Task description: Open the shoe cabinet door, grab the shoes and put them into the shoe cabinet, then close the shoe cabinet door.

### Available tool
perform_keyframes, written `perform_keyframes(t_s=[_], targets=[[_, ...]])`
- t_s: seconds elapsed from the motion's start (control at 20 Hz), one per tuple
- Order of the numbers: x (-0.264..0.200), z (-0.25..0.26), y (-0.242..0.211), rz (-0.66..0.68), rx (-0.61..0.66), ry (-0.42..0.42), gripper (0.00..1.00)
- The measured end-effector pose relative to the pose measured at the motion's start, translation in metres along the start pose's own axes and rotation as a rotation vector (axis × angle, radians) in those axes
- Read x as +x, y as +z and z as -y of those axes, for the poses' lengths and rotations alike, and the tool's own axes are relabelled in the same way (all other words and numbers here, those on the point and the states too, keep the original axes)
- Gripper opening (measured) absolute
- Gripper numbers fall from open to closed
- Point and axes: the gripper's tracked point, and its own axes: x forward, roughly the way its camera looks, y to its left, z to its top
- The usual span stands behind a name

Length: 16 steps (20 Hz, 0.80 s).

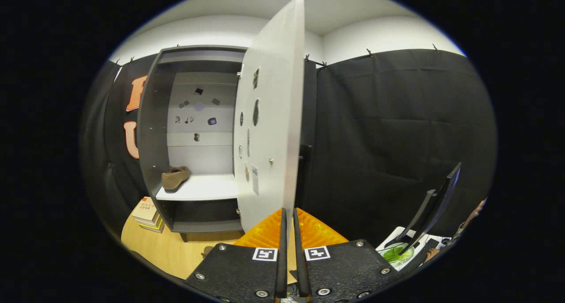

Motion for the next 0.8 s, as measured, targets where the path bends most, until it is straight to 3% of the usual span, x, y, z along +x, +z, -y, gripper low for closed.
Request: perform_keyframes(t_s=[0.35, 0.8], targets=[[-0.008, -0.064, -0.037, -0.074, -0.020, 0.144, 0.09], [-0.001, -0.177, -0.172, -0.339, -0.082, 0.377, 0.11]])
